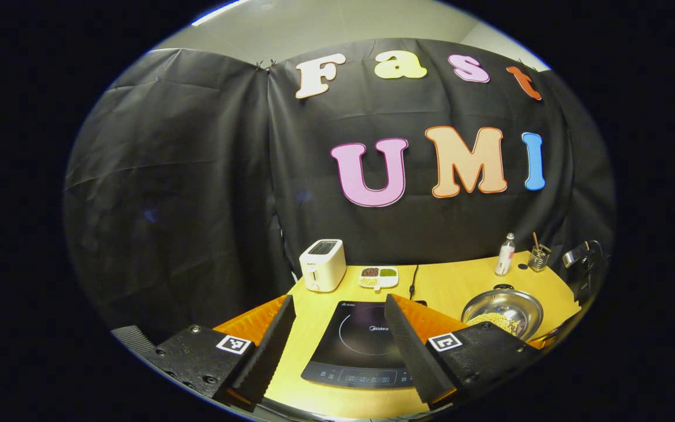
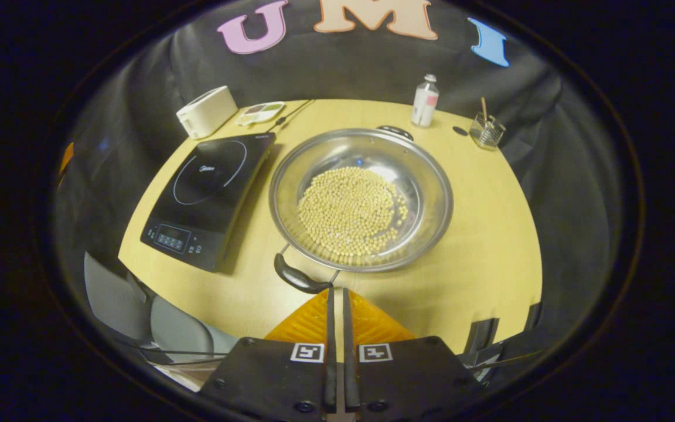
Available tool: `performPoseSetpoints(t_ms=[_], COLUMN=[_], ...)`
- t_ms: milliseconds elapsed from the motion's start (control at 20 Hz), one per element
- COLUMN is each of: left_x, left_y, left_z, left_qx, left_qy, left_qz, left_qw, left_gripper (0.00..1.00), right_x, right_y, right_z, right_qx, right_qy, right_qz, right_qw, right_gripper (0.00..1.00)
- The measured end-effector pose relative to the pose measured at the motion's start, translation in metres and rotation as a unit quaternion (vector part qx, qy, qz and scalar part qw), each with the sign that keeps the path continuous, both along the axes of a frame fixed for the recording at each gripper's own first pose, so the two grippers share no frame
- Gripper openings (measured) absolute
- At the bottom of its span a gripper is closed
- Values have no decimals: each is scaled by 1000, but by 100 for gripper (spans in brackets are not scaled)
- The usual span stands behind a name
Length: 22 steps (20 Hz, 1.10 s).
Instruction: First push the handle of the pot to place it horizontally, then grasp the pot with both hands and set it on the induction cooktop.
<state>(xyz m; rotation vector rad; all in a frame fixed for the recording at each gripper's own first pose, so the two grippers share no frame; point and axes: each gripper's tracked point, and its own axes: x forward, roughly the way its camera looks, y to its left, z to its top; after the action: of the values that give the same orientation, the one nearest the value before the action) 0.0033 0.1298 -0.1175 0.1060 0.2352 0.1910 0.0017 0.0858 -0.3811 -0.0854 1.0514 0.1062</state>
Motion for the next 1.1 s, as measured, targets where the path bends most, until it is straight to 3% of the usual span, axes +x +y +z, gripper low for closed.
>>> performPoseSetpoints(t_ms=[350, 500, 550, 650, 800, 1100], left_x=[5, 7, 7, 9, 9, 11], left_y=[17, 26, 28, 30, 32, 29], left_z=[-19, -22, -23, -24, -25, -22], left_qx=[-12, -15, -15, -14, -14, -18], left_qy=[11, 11, 12, 12, 12, 6], left_qz=[4, 11, 13, 14, 15, 15], left_qw=[1000, 1000, 1000, 1000, 1000, 1000], left_gripper=[95, 94, 94, 97, 94, 94], right_x=[3, 7, 8, 10, 10, 9], right_y=[-8, -10, -9, -4, -1, 32], right_z=[-43, -50, -51, -52, -54, -53], right_qx=[-6, -11, -9, -8, -9, 22], right_qy=[55, 55, 56, 52, 50, 49], right_qz=[-16, -21, -22, -19, -19, -7], right_qw=[998, 998, 998, 998, 999, 999], right_gripper=[8, 7, 2, 7, 0, 3])
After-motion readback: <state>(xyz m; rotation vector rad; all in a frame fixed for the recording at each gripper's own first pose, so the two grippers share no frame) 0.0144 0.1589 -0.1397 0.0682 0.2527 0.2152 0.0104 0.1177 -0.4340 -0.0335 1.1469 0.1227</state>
